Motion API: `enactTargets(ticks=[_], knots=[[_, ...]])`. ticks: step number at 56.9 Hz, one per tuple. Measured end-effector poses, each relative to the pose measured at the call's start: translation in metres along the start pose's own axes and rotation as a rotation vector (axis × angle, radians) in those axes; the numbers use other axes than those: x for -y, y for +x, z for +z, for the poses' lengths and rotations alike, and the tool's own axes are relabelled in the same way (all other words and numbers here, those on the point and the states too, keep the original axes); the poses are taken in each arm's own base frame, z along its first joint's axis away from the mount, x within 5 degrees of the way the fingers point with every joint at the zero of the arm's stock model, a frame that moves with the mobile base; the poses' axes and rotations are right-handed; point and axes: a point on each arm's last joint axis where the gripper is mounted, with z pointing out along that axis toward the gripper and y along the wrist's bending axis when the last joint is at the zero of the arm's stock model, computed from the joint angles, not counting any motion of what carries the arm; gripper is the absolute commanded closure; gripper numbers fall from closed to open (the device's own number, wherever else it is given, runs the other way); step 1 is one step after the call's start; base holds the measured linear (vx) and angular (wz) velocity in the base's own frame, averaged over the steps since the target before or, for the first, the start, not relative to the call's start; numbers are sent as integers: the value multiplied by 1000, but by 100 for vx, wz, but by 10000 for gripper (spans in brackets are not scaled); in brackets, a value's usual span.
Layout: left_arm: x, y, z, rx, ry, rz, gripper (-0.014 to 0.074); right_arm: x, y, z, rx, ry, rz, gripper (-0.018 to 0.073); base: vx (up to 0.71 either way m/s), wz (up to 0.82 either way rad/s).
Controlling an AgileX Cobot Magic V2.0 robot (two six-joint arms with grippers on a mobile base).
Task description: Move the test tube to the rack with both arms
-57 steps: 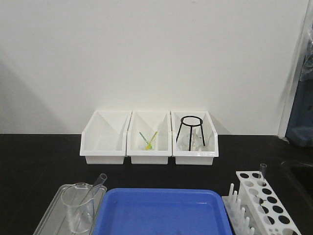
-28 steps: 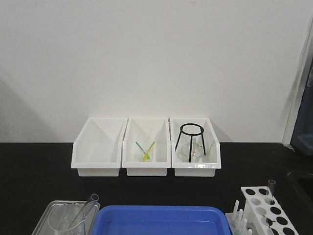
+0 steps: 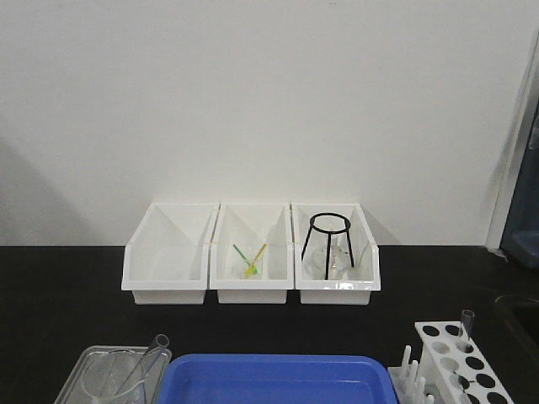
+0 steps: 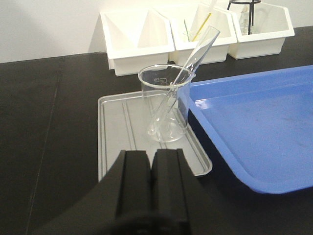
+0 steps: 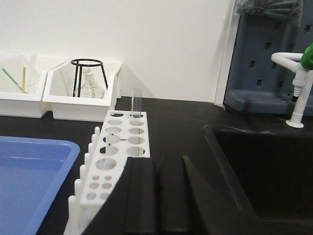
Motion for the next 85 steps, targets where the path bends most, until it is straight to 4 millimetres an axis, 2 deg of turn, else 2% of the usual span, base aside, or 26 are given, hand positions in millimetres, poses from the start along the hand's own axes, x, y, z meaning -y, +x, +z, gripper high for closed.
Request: enactTargets(ticks=[7, 13, 19, 22, 27, 31, 36, 39, 41, 46, 52, 61, 66, 72, 77, 85], knots=[[0, -5, 0, 54, -1, 2, 603, 0, -2, 0, 20, -1, 0, 567, 0, 0], [0, -12, -1, 130, -3, 2, 603, 0, -10, -1, 109, -4, 17, 567, 0, 0], [-1, -25, -4, 282, 3, -63, 603, 0, -22, -3, 246, -9, 45, 567, 0, 0], [-1, -38, -8, 390, 11, -125, 603, 0, -32, -5, 299, -9, 50, 567, 0, 0], [-2, -68, -22, 559, 24, -172, 603, 4, -61, -14, 393, -2, 54, 567, 0, 0], [-2, -102, -42, 686, 24, -143, 603, 9, -104, -28, 507, 6, 62, 567, 0, 0], [-2, -141, -59, 763, 4, -72, 603, 13, -143, -33, 577, 9, 65, 567, 0, 0], [-2, -164, -62, 776, -10, -34, 603, 15, -168, -28, 592, 10, 62, 567, 0, 0], [-2, -177, -61, 775, -15, -20, 603, 16, -175, -22, 579, 8, 62, 567, 0, 0], [-2, -210, -45, 723, -22, 1, 603, 18, -197, -2, 542, 5, 62, 567, 0, 0], [-3, -234, -18, 643, -22, 7, 603, 18, -202, 35, 427, -4, 69, 567, 0, 0], [-3, -233, 25, 483, -19, 12, 585, 16, -187, 74, 272, -17, 87, 558, 0, 0], [-2, -228, 40, 414, -17, 12, 543, 15, -182, 83, 228, -19, 90, 535, 0, 0], [-2, -224, 48, 368, -15, 13, 461, 15, -179, 86, 206, -19, 90, 471, 0, 0], [-2, -223, 49, 359, -14, 13, 369, 15, -179, 86, 205, -19, 90, 380, 0, 0], [-2, -223, 48, 360, -14, 13, 178, 15, -179, 85, 207, -19, 90, 186, 0, 0]])
